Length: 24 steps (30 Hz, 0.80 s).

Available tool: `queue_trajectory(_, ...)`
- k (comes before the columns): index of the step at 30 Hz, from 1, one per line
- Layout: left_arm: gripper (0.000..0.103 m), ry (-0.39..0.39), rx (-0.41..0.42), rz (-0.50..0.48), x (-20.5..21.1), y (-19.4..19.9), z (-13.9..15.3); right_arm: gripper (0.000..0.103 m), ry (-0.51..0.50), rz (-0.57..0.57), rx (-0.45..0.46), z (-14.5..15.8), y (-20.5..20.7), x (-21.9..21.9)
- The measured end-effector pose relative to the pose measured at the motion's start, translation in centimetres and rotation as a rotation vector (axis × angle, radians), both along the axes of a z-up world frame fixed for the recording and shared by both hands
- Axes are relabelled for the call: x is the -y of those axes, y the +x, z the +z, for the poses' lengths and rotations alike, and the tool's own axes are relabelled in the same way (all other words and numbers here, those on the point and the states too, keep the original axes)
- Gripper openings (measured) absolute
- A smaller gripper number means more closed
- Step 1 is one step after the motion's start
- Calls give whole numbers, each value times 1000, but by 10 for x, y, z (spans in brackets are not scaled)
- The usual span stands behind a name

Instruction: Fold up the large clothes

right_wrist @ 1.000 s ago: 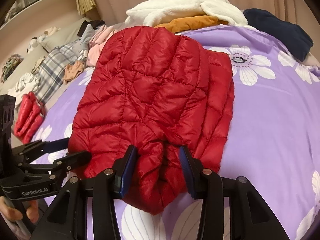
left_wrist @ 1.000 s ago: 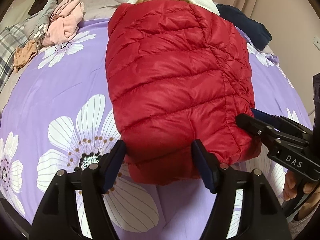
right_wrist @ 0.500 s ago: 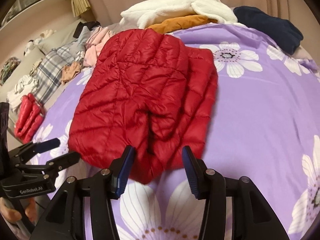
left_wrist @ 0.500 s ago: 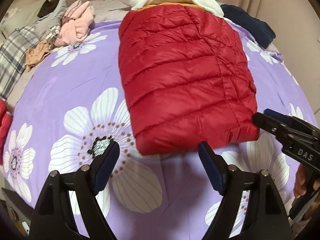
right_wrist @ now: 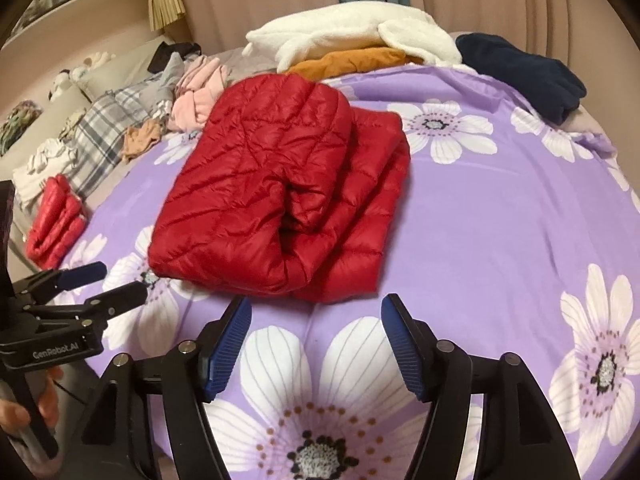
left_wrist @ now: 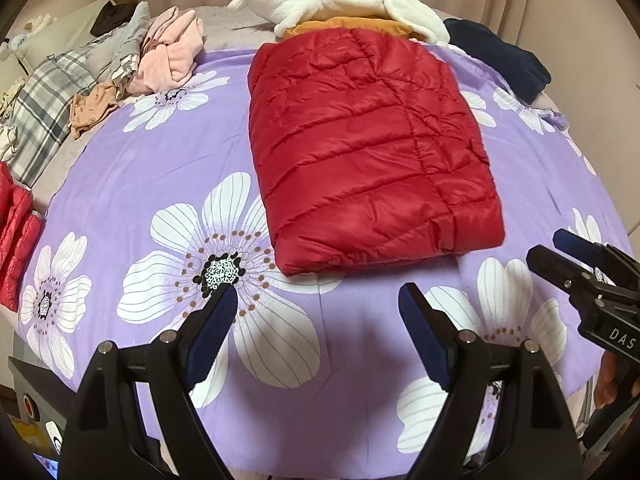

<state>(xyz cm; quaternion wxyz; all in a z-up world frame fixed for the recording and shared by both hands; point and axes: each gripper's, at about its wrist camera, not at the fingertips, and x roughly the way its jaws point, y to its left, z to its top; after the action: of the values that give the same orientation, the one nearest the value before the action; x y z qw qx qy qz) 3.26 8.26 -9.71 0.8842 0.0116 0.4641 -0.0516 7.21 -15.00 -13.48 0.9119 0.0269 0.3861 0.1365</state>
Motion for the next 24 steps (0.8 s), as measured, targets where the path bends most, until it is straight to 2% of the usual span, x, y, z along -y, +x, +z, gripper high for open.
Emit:
queue_trajectory(1, 87, -4, 4, -5, 0, -2, 3, 67, 1, -1, 6, 3, -2, 1)
queue_trajectory(3, 99, -4, 22, -1, 2, -6, 8, 68, 3, 0, 20, 8, -6, 1)
queue_trajectory(6, 102, -8, 56, 0, 3, -14, 18, 78, 9, -3, 34, 14, -12, 0)
queue_trajectory(14, 102, -27, 108, 13, 0, -22, 41, 80, 23, 18, 56, 28, -21, -6)
queue_trajectory(16, 102, -20, 122, 18, 0, -24, 46, 90, 39, 22, 55, 31, -21, -7)
queue_trajectory(21, 103, -28, 140, 34, -3, -27, 54, 92, 46, 26, 76, 38, -23, -10)
queue_trajectory(24, 103, -12, 152, 55, -5, -28, 57, 102, 44, 33, 89, 42, -25, -12)
